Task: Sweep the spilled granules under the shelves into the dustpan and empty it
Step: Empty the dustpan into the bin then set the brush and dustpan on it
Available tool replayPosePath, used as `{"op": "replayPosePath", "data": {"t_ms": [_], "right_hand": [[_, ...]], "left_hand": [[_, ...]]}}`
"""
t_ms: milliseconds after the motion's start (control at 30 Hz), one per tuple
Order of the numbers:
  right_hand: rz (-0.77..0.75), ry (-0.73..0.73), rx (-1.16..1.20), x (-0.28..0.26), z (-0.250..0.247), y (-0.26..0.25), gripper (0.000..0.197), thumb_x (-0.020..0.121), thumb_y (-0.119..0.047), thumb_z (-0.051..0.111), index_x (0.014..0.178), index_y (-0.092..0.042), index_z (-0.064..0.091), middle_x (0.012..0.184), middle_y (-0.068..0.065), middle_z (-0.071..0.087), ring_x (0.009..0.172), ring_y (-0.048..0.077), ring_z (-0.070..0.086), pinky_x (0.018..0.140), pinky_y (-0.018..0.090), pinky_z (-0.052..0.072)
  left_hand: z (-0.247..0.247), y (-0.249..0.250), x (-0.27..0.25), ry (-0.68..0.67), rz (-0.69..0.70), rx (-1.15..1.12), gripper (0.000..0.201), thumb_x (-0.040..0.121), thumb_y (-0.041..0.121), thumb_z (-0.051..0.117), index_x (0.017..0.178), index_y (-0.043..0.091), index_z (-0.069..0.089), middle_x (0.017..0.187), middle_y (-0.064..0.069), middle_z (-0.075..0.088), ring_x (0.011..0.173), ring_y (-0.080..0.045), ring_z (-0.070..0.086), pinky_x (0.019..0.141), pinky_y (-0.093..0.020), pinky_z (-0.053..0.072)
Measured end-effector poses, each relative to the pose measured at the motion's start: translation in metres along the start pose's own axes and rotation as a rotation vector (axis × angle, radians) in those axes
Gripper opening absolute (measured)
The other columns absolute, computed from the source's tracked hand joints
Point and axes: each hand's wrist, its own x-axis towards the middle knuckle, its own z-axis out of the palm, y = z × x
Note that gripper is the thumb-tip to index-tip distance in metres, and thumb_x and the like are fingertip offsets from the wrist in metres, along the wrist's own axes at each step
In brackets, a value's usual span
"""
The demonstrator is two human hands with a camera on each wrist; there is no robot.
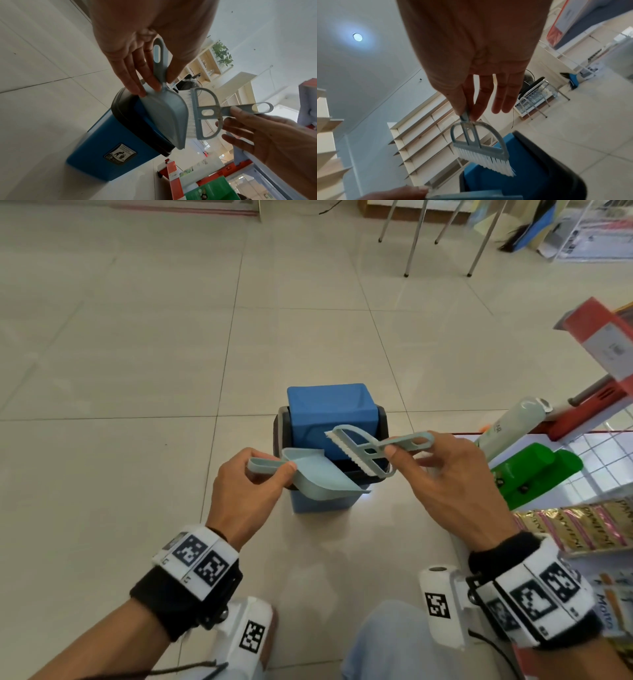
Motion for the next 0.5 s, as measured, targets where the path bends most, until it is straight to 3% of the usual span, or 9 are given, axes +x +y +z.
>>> {"op": "replayPosePath", "data": {"t_ms": [100, 200, 333, 433, 500], "right_hand": [[-0.007, -0.034, 0.071, 0.007, 0.007, -0.01, 0.021, 0.092, -0.041, 0.063, 0.101, -0.026, 0.074, 0.095, -0.013, 0.072, 0.096, 0.008, 0.066, 0.085, 0.035, 0.057], [-0.057, -0.095, 0.094, 0.013, 0.029, -0.028, 0.018, 0.092, -0.04, 0.064, 0.09, -0.026, 0.073, 0.088, -0.011, 0.069, 0.089, 0.008, 0.065, 0.083, 0.036, 0.057], [-0.131, -0.283, 0.043, 0.023, 0.072, -0.053, 0.026, 0.094, -0.042, 0.056, 0.085, -0.02, 0.065, 0.091, -0.002, 0.057, 0.088, 0.015, 0.056, 0.084, 0.038, 0.052], [-0.176, -0.466, -0.067, 0.029, 0.111, -0.067, 0.023, 0.098, -0.038, 0.051, 0.078, -0.03, 0.048, 0.089, -0.007, 0.046, 0.079, 0.007, 0.047, 0.074, 0.029, 0.043], [-0.172, -0.55, -0.107, 0.031, 0.145, -0.071, 0.016, 0.1, -0.035, 0.049, 0.085, -0.028, 0.046, 0.092, -0.007, 0.047, 0.079, 0.009, 0.046, 0.075, 0.03, 0.04]], "left_hand": [[-0.011, -0.002, 0.006, 0.038, -0.022, -0.075, 0.016, 0.085, 0.023, 0.075, 0.095, 0.014, 0.068, 0.09, -0.005, 0.076, 0.089, -0.023, 0.073, 0.086, -0.046, 0.059], [-0.024, -0.01, 0.011, 0.046, -0.096, -0.201, 0.013, 0.086, 0.016, 0.072, 0.097, 0.008, 0.07, 0.087, -0.005, 0.077, 0.088, -0.021, 0.074, 0.085, -0.038, 0.06], [-0.045, -0.027, 0.021, 0.026, -0.238, -0.35, 0.029, 0.091, 0.021, 0.068, 0.1, -0.006, 0.067, 0.077, -0.009, 0.067, 0.077, -0.024, 0.063, 0.065, -0.024, 0.057], [-0.062, -0.045, 0.028, 0.03, -0.293, -0.311, 0.043, 0.09, 0.035, 0.069, 0.1, -0.006, 0.07, 0.083, -0.014, 0.065, 0.075, -0.024, 0.058, 0.064, -0.03, 0.049], [-0.07, -0.06, 0.034, 0.042, -0.303, -0.254, 0.041, 0.088, 0.04, 0.07, 0.095, 0.0, 0.074, 0.089, -0.015, 0.069, 0.076, -0.023, 0.062, 0.069, -0.033, 0.05]]}}
